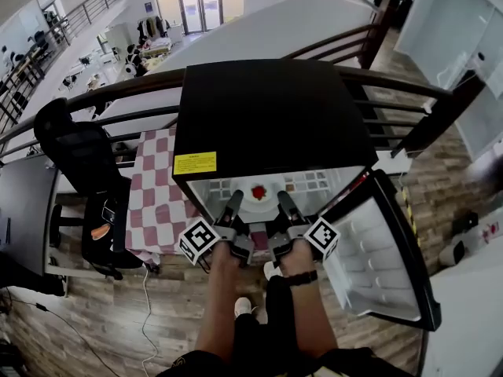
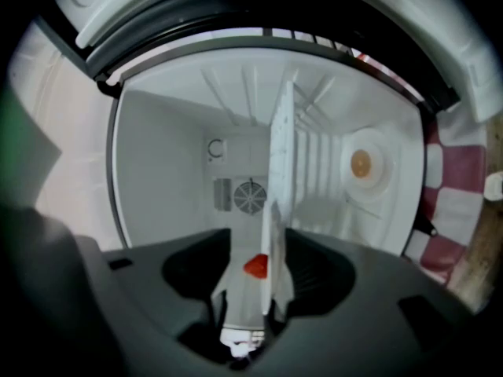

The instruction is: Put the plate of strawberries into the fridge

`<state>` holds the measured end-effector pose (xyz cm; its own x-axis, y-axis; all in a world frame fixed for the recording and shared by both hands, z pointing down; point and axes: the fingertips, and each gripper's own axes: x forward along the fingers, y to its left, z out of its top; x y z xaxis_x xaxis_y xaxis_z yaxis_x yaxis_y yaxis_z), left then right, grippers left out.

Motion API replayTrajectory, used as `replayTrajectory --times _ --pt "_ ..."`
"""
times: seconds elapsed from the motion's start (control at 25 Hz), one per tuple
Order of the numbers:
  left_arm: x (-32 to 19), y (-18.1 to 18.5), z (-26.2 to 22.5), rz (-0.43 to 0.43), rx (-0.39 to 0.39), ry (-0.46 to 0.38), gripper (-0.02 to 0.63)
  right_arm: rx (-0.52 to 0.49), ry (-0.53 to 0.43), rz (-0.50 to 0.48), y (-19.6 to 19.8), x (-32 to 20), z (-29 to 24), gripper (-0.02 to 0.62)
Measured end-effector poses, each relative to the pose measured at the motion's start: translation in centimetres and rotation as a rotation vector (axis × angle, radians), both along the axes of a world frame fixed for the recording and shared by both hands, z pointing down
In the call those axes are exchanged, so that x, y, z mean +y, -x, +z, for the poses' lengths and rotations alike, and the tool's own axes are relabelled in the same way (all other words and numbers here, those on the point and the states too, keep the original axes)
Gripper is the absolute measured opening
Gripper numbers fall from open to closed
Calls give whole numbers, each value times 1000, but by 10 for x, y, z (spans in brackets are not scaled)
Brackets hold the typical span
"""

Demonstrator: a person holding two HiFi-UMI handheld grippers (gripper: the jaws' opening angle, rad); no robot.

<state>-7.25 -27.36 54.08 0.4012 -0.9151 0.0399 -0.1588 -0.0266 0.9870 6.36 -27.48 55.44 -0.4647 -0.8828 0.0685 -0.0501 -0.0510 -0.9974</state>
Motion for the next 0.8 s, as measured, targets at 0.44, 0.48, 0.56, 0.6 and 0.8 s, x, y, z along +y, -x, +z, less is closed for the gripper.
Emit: replayTrajectory --times 0.44,0.48,0.56,0.6,0.8 --pt "26 -8 -7 96 -472 -109 258 344 -193 -44 -15 21 -19 209" --pt "28 -7 -7 99 -536 -121 258 417 -225 -51 -15 24 -22 209" --pt "32 -8 -8 117 -672 -153 258 603 -276 -59 -16 28 -26 209" --pt "34 -10 -10 134 -737 -174 257 708 -301 -65 -16 30 -28 209" --pt "46 -25 -17 231 -1009 -315 256 1105 -419 -148 -2 37 -29 209"
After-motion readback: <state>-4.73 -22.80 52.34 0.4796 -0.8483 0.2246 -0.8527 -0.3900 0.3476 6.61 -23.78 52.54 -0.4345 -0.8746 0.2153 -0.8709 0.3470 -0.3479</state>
